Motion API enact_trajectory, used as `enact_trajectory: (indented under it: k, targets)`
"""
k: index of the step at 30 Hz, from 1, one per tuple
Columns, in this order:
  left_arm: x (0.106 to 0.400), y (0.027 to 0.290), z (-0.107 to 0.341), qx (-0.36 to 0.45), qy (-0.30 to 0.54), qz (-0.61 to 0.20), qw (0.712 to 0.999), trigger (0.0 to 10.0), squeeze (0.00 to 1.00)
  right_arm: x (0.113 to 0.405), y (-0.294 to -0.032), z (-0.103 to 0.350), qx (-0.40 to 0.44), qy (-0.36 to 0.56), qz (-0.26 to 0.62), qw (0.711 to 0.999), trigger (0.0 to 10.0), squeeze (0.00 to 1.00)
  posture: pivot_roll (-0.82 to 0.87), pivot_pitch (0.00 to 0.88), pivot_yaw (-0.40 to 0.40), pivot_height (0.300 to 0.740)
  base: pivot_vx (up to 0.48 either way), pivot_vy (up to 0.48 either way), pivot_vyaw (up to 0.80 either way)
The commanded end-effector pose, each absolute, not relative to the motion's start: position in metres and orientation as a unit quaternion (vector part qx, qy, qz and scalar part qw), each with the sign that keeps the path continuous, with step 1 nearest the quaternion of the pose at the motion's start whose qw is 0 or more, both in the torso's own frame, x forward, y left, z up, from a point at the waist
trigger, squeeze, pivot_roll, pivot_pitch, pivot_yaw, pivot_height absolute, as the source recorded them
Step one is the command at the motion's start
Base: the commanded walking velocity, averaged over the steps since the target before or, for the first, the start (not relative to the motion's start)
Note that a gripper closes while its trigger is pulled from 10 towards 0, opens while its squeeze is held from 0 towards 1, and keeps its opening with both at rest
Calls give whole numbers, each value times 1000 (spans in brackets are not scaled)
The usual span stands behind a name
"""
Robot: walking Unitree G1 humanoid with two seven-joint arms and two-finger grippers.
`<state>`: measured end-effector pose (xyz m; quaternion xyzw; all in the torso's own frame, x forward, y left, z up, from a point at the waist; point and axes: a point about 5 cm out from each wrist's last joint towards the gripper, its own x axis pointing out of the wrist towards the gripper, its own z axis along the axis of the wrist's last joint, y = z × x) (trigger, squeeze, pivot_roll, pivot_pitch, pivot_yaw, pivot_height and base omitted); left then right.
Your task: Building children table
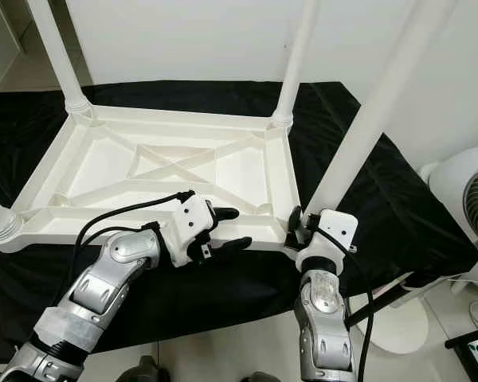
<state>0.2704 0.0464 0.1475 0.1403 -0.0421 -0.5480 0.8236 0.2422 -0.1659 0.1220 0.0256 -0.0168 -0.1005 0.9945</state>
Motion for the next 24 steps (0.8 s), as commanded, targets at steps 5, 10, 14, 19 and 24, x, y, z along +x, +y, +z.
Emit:
enact_trajectory:
  k: [5,10,14,19,24]
  targets:
    - [268,48,144,145,-37,-550,821,10000,0,234,-176,116,-38,4,49,998,10000,0,4,0,-14,740,0,0,0]
    - [267,48,141,144,-34,-551,821,10000,0,237,-185,116,-53,4,76,996,10000,0,5,0,-12,740,0,0,0]
    - [267,48,140,146,-34,-550,822,10000,0,242,-195,120,-66,0,113,991,10000,0,8,0,-10,740,0,0,0]
    - [269,47,142,147,-36,-546,824,10000,0,253,-202,125,-84,-8,160,983,10000,0,12,0,-10,740,0,0,0]
    - [270,46,144,147,-40,-544,825,10000,0,268,-205,127,-106,-3,197,975,9020,0,18,0,-11,740,0,0,0]
